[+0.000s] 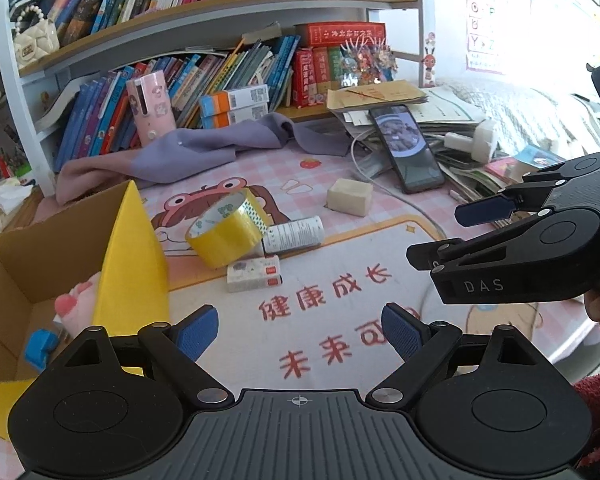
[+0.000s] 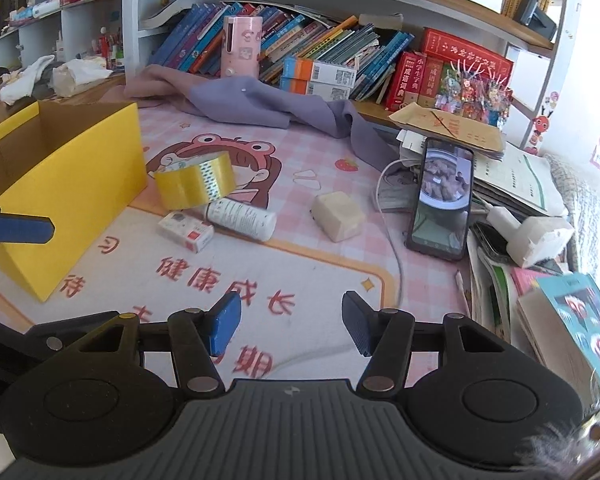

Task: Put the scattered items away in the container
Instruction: 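Move the left gripper to the yellow tape roll while the right approaches the cream block, then close the left gripper on the tape roll while the right closes on the cream block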

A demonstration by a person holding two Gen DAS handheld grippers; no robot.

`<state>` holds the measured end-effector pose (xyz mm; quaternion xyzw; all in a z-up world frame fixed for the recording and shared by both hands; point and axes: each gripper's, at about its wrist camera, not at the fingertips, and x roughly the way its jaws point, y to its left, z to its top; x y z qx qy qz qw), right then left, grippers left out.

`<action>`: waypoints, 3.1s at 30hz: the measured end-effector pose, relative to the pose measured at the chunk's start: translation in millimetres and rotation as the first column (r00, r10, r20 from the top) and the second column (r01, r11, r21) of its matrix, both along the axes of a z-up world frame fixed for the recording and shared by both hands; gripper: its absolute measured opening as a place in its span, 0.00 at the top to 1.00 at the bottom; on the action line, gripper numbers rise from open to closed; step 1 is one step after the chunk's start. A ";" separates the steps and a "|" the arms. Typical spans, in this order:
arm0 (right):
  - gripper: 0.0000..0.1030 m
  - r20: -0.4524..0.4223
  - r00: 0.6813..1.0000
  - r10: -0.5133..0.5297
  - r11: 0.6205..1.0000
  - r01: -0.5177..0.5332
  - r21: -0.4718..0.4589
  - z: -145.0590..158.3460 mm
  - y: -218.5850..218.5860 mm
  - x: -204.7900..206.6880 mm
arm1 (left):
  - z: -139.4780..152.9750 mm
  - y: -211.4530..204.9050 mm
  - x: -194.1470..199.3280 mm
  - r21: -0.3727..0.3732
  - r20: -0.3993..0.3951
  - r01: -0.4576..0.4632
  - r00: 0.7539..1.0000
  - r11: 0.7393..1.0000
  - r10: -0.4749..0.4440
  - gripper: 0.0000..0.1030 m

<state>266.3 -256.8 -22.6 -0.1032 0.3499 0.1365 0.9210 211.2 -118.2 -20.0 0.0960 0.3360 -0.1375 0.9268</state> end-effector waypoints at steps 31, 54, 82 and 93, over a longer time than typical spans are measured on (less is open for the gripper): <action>0.47 -0.071 0.992 0.101 0.992 -0.094 0.087 -19.7 -23.1 107.5 | -0.9 -35.7 77.8 0.088 -0.041 -0.119 0.992 0.989 0.123 0.12; 0.47 -0.106 0.982 0.157 0.986 -0.151 0.065 -34.6 -13.6 178.7 | -11.2 -35.7 138.2 0.141 -0.033 -0.160 0.986 0.977 0.166 0.12; 0.46 -0.162 0.969 0.187 0.982 -0.191 -0.009 -59.1 -4.4 218.2 | -35.5 -32.8 193.4 0.145 -0.100 -0.200 0.971 0.969 0.215 0.23; 0.54 -0.171 0.972 0.159 0.986 -0.163 -0.011 -68.8 -5.9 218.9 | -45.0 -27.1 203.4 0.076 -0.180 -0.214 0.958 0.974 0.225 0.60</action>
